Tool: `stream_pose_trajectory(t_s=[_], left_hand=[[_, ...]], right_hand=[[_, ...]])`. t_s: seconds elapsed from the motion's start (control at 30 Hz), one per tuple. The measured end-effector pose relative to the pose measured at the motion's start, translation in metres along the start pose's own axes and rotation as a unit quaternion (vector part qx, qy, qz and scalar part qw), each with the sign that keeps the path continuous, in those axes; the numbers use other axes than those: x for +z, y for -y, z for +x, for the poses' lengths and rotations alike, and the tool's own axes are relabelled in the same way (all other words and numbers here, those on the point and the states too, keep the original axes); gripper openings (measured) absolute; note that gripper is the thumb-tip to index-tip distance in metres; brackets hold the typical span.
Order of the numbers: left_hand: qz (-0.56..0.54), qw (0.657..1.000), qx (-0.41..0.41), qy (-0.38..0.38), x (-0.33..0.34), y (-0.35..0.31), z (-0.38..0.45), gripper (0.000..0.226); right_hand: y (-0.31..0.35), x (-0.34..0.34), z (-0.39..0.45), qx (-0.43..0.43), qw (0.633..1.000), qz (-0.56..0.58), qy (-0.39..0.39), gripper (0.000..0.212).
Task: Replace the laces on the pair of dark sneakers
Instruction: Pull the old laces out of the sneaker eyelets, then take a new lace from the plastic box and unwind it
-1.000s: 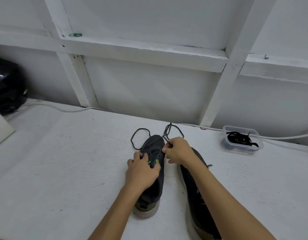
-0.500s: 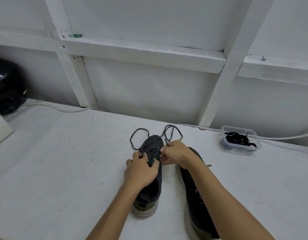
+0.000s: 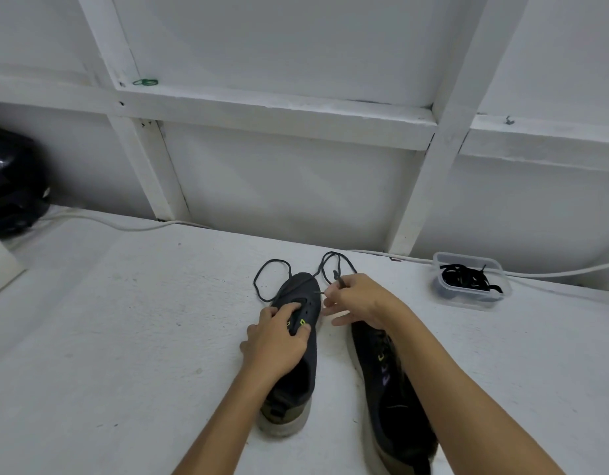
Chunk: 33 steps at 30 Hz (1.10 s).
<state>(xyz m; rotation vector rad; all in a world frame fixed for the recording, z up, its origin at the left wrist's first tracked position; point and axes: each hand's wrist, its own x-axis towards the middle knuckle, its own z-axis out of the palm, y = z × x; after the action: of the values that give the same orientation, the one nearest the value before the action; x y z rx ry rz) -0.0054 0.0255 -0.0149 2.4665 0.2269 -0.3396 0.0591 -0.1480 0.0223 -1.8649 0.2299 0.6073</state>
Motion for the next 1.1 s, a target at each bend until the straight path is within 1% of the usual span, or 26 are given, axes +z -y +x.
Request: stream_pose_trajectory(t_s=[0.07, 0.13, 0.2, 0.23, 0.3, 0.37, 0.43, 0.53, 0.6, 0.67, 0.77, 0.83, 0.87, 0.93, 1.0, 1.07, 1.1], left_hand=[[0.004, 1.000, 0.001, -0.009, -0.002, 0.000, 0.000, 0.049], [-0.007, 0.999, 0.019, -0.043, -0.007, -0.001, 0.002, 0.043], [-0.067, 0.990, 0.077, -0.096, -0.014, -0.005, 0.005, 0.031], [-0.101, 0.981, 0.118, -0.118, -0.019, -0.009, 0.007, 0.026], [-0.129, 0.961, 0.204, -0.138, -0.029, -0.022, 0.011, 0.025], [-0.113, 0.942, 0.292, -0.119, -0.036, -0.040, 0.016, 0.030], [-0.074, 0.929, 0.353, -0.083, -0.039, -0.057, 0.022, 0.036], [-0.025, 0.923, 0.381, -0.052, -0.037, -0.074, 0.030, 0.033], [-0.015, 0.920, 0.388, -0.055, -0.035, -0.079, 0.032, 0.021], [-0.017, 0.913, 0.402, -0.067, -0.034, -0.082, 0.032, 0.013], [-0.031, 0.906, 0.411, -0.097, -0.036, -0.081, 0.034, 0.010], [-0.045, 0.907, 0.405, -0.103, -0.040, -0.080, 0.036, 0.009], [-0.050, 0.906, 0.407, -0.105, -0.042, -0.080, 0.036, 0.010], [-0.055, 0.899, 0.419, -0.115, -0.046, -0.082, 0.034, 0.010], [-0.070, 0.894, 0.429, -0.112, -0.048, -0.085, 0.032, 0.010], [-0.109, 0.895, 0.424, -0.088, -0.048, -0.089, 0.030, 0.011], [-0.134, 0.895, 0.417, -0.078, -0.048, -0.091, 0.028, 0.013]], right_hand=[[0.001, -0.011, -0.006, -0.041, 0.994, -0.077, -0.059, 0.006], [0.002, -0.021, -0.013, -0.084, 0.980, -0.136, -0.117, 0.007], [0.005, -0.030, -0.021, -0.115, 0.963, -0.189, -0.153, 0.010], [0.007, -0.034, -0.026, -0.123, 0.956, -0.215, -0.157, 0.011], [0.011, -0.043, -0.037, -0.133, 0.943, -0.266, -0.152, 0.016], [0.013, -0.049, -0.048, -0.139, 0.931, -0.307, -0.140, 0.020], [0.015, -0.053, -0.058, -0.146, 0.923, -0.333, -0.126, 0.021], [0.015, -0.057, -0.069, -0.155, 0.915, -0.352, -0.118, 0.017], [0.015, -0.058, -0.075, -0.159, 0.920, -0.341, -0.113, 0.014], [0.015, -0.059, -0.080, -0.167, 0.929, -0.311, -0.113, 0.014], [0.012, -0.062, -0.088, -0.175, 0.952, -0.223, -0.117, 0.018], [0.011, -0.064, -0.094, -0.164, 0.969, -0.158, -0.099, 0.025], [0.010, -0.065, -0.098, -0.158, 0.977, -0.127, -0.074, 0.028], [0.011, -0.067, -0.107, -0.136, 0.989, -0.065, 0.002, 0.031], [0.013, -0.068, -0.114, -0.121, 0.989, -0.037, 0.073, 0.030], [0.017, -0.069, -0.118, -0.132, 0.985, -0.021, 0.108, 0.025], [0.021, -0.069, -0.118, -0.148, 0.982, 0.006, 0.117, 0.022]])
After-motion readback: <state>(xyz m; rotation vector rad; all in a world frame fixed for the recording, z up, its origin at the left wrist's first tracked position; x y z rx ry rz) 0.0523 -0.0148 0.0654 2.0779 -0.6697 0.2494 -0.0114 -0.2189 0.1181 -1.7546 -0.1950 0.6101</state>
